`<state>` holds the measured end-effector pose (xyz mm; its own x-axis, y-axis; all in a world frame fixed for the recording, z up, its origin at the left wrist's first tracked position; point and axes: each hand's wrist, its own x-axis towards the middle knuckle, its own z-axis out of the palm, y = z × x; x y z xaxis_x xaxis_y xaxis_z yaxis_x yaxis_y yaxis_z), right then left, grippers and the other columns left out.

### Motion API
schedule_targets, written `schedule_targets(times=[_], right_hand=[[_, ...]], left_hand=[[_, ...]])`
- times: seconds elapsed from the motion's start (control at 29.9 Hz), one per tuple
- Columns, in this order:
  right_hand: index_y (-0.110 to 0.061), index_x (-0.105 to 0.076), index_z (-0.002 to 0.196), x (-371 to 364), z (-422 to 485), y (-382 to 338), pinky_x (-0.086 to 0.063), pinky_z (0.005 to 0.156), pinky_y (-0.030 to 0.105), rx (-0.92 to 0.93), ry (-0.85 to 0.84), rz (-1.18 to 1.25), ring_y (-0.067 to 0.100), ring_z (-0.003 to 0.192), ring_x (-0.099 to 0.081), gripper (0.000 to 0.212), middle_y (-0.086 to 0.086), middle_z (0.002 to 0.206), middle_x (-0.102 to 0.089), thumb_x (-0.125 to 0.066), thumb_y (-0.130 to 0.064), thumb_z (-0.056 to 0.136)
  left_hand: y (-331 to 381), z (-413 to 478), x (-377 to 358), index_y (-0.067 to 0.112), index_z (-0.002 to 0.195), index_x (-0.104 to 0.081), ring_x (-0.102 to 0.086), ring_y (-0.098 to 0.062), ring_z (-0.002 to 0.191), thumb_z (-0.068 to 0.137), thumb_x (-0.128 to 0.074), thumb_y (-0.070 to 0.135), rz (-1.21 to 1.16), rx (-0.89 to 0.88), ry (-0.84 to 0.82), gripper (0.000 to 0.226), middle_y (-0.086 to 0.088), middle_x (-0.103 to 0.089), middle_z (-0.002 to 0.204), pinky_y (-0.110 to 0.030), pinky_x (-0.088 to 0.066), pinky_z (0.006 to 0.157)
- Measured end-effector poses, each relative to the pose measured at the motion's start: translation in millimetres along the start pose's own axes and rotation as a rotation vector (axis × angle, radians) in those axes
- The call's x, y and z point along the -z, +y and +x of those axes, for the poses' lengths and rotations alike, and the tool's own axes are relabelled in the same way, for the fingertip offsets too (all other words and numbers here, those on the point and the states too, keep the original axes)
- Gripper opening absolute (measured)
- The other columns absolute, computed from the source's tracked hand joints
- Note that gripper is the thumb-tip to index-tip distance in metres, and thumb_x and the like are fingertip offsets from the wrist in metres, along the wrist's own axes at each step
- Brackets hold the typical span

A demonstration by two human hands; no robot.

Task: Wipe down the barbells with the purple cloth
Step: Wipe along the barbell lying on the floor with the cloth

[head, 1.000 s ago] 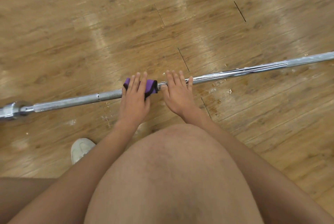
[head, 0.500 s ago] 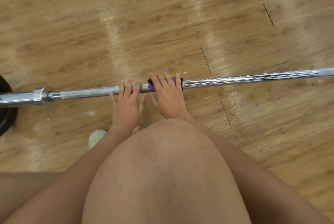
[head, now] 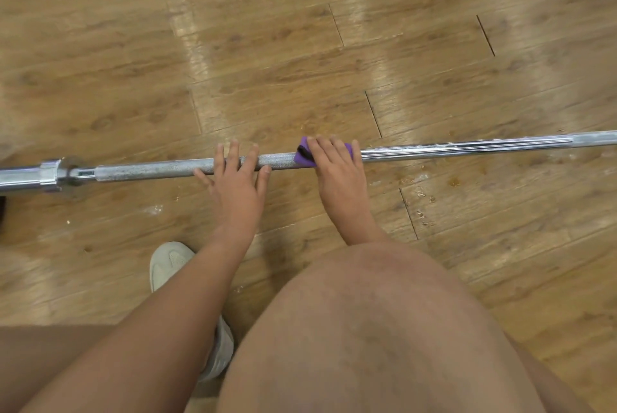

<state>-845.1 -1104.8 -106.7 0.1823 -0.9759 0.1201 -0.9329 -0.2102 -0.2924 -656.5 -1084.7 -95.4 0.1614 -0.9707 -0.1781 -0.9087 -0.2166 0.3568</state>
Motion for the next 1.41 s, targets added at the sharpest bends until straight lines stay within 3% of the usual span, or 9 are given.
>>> schedule_targets(times=[0.13,0.33,0.47,0.54,0.64,0.87,1.07,1.24,1.41], right_hand=[[-0.022,-0.043,0.15,-3.2,0.1,-19.4,-0.015,0.119,0.058,0.048,-0.047,0.015,0.026,0.142,-0.037,0.053,-0.001,0.148,-0.049,-0.05,-0.012,0.098],[-0.026,-0.048,0.148,-4.6,4.3,-15.5,-0.026,0.114,0.063,0.095,-0.086,-0.067,0.025,0.133,-0.049,0.057,-0.002,0.142,-0.056,-0.042,-0.051,0.097],[-0.032,-0.043,0.149,-8.7,7.4,-27.9,-0.025,0.107,0.072,0.046,-0.096,-0.14,0.03,0.132,-0.048,0.048,-0.004,0.141,-0.056,-0.048,-0.035,0.101],[-0.03,-0.039,0.152,-6.5,4.3,-27.1,-0.022,0.108,0.075,0.049,-0.121,-0.127,0.033,0.139,-0.041,0.058,-0.002,0.147,-0.051,-0.049,-0.013,0.097],[-0.024,-0.04,0.153,4.7,3.6,-19.9,-0.019,0.113,0.071,0.05,-0.17,-0.054,0.034,0.144,-0.035,0.067,0.004,0.151,-0.047,-0.042,-0.001,0.09],[-0.012,-0.05,0.146,-4.3,0.8,-25.6,-0.016,0.118,0.067,-0.101,-0.107,0.064,0.031,0.145,-0.037,0.057,0.01,0.148,-0.051,-0.036,-0.004,0.091],[-0.011,-0.049,0.147,1.9,-1.2,0.8,-0.02,0.115,0.065,0.149,-0.165,0.03,0.031,0.141,-0.041,0.062,0.012,0.146,-0.051,-0.027,-0.007,0.089],[-0.011,-0.055,0.14,12.6,1.0,40.7,-0.018,0.116,0.067,-0.008,-0.099,0.058,0.029,0.135,-0.048,0.05,0.009,0.139,-0.057,-0.049,0.0,0.092],[-0.013,-0.057,0.139,1.9,3.1,-15.2,-0.01,0.117,0.066,-0.017,-0.133,0.18,0.024,0.138,-0.046,0.04,0.003,0.14,-0.059,-0.056,-0.018,0.099]], left_hand=[[5.1,1.2,1.6,0.026,0.146,-0.05,-0.01,-0.031,0.155,0.106,-0.04,0.045,-0.006,0.034,-0.015,0.045,-0.008,-0.028,0.164,-0.071,-0.001,0.115],[8.2,3.1,4.7,0.025,0.146,-0.049,-0.008,-0.031,0.155,0.106,-0.04,0.044,0.02,0.05,-0.042,0.045,-0.008,-0.028,0.164,-0.07,-0.003,0.115],[10.1,4.6,5.3,0.025,0.145,-0.05,-0.009,-0.031,0.155,0.106,-0.042,0.043,0.011,0.062,-0.053,0.045,-0.008,-0.028,0.164,-0.07,-0.005,0.115],[10.7,4.7,6.7,0.025,0.145,-0.051,-0.009,-0.03,0.155,0.106,-0.042,0.043,0.006,0.07,-0.063,0.044,-0.008,-0.028,0.164,-0.071,-0.005,0.115],[11.1,5.0,8.3,0.025,0.145,-0.051,-0.008,-0.03,0.155,0.106,-0.042,0.043,0.002,0.071,-0.074,0.044,-0.008,-0.027,0.164,-0.071,-0.003,0.115],[12.4,4.0,11.2,0.024,0.144,-0.051,-0.008,-0.031,0.155,0.106,-0.041,0.043,0.011,0.074,-0.094,0.043,-0.009,-0.028,0.164,-0.07,-0.004,0.115],[13.2,2.2,9.8,0.023,0.143,-0.052,-0.009,-0.032,0.154,0.106,-0.041,0.041,0.019,0.071,-0.08,0.042,-0.01,-0.029,0.163,-0.07,-0.004,0.115],[12.1,2.9,8.1,0.024,0.142,-0.053,-0.01,-0.031,0.154,0.106,-0.041,0.042,0.013,0.069,-0.077,0.042,-0.009,-0.03,0.163,-0.07,-0.003,0.115],[13.0,2.3,9.6,0.023,0.143,-0.053,-0.01,-0.032,0.154,0.107,-0.042,0.04,0.01,0.077,-0.078,0.042,-0.009,-0.032,0.162,-0.07,-0.004,0.115]])
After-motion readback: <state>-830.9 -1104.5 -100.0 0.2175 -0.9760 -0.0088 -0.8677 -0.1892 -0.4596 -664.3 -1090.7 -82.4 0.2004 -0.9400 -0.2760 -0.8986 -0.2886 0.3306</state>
